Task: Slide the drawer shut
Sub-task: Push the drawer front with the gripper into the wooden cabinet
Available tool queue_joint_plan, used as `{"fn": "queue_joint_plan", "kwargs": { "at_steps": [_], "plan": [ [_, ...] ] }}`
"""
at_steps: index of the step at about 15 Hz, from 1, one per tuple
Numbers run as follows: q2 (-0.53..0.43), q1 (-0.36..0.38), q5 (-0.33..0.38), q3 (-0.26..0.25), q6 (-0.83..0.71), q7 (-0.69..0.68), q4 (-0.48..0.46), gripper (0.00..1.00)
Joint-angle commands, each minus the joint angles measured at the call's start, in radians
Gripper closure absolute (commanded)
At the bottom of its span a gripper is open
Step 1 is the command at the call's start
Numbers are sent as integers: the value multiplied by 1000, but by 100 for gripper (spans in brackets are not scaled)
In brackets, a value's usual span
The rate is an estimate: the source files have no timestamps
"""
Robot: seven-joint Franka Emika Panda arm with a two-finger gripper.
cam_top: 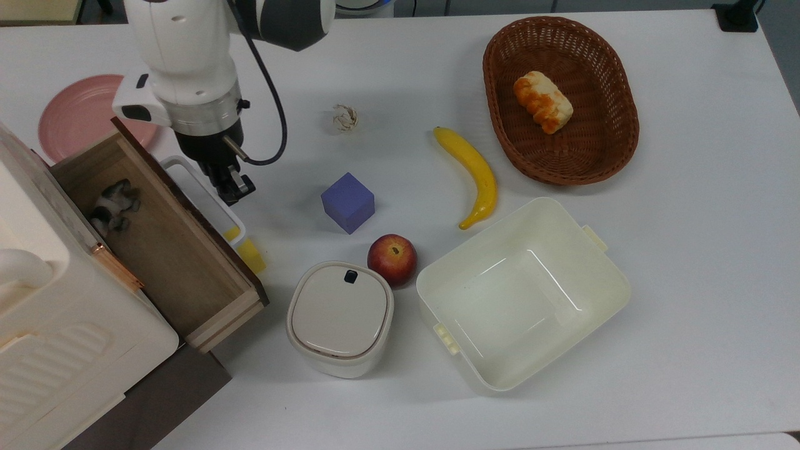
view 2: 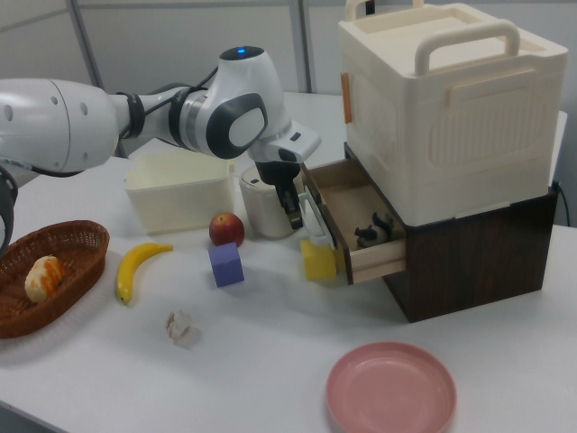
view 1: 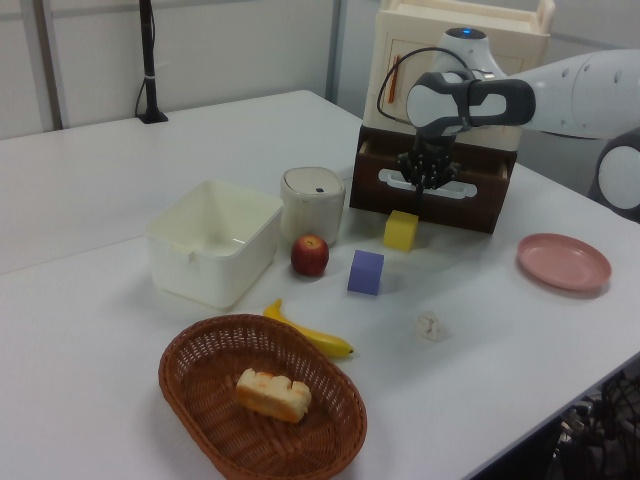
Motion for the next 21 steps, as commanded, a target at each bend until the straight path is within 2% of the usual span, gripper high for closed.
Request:
{"fn": "queue_joint_plan", "kwargs": {
  "at_steps": [1, 10, 21],
  "plan": [
    [5, -12, 10, -17, 35, -21, 17, 100],
    [48, -50, 8, -19, 88, -64, 46, 100],
    [56, -93, 13, -17, 135, -83, 66, 100]
  ]
}}
